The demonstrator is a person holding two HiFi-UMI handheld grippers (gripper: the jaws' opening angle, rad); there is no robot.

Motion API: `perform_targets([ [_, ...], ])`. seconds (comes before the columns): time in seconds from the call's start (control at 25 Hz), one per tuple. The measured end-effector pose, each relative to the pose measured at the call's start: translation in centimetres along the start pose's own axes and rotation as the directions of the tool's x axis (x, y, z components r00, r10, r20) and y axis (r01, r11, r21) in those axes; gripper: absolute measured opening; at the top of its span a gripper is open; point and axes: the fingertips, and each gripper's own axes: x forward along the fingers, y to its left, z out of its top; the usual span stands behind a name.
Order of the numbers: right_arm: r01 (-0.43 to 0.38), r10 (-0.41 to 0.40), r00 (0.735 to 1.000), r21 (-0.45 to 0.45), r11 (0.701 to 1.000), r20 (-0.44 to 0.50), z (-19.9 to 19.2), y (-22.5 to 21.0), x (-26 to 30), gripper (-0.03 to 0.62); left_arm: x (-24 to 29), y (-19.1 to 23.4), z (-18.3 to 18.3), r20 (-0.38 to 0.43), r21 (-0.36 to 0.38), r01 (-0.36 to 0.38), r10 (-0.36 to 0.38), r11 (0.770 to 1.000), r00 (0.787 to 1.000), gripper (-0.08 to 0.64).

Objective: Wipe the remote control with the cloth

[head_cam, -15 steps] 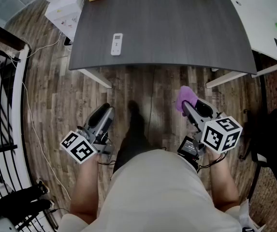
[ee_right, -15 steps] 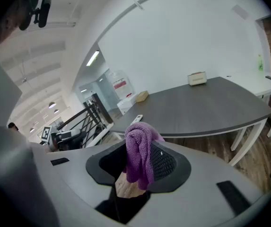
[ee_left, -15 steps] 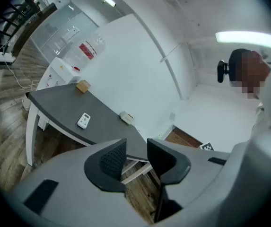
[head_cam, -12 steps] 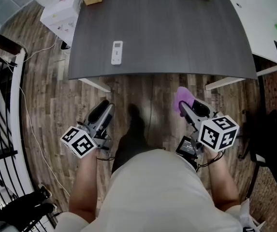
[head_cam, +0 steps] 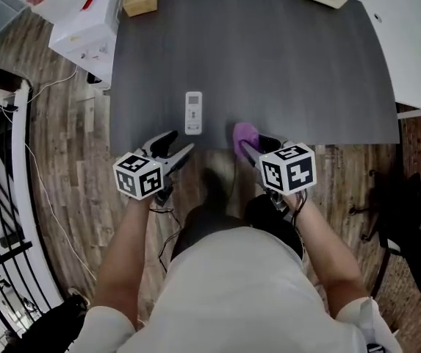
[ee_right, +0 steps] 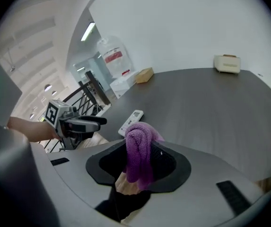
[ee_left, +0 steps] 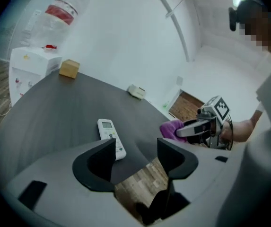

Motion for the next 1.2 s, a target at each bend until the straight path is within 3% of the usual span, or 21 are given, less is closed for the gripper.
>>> perform_targets([
  [0.28, -0.047, 0.037, 0.993, -0.085, 0.995, -0.116, 2.6, 0.1, 9.4, 0.132, 5.4, 4.2, -0.3, -0.135, 0.021, -0.010, 0.012, 1.000, 0.991, 0.275],
  [0.52, -0.086, 0.067, 0.982, -0.104, 0.991, -0.177, 2.6, 0.2, 12.7, 0.132, 7.5, 4.6, -1.0, -0.170, -0.043, 0.007, -0.015, 0.999, 0.985, 0.276],
  [0.72, -0.120, 0.106, 0.980, -0.069, 0.990, -0.169, 2.4, -0.1, 12.5, 0.132, 8.7, 3.5, -0.8, -0.156, -0.043, 0.009, -0.016, 0.999, 0.988, 0.276],
  [0.84, -0.114, 0.104, 0.980, -0.050, 0.992, -0.169, 2.0, -1.9, 11.2, 0.132, 10.3, 1.7, -0.9, -0.168, -0.034, 0.052, -0.057, 0.998, 0.984, 0.276],
  [1.04, -0.055, 0.050, 0.983, -0.023, 0.998, -0.174, 0.6, -6.3, 8.1, 0.132, 14.3, -2.2, -1.1, -0.236, 0.046, 0.155, -0.140, 0.987, 0.962, 0.276],
  [1.2, -0.020, 0.022, 0.986, 0.015, 1.000, -0.167, 0.0, -9.0, 6.7, 0.132, 16.7, -4.0, -1.3, -0.294, 0.101, 0.196, -0.159, 0.975, 0.943, 0.276],
])
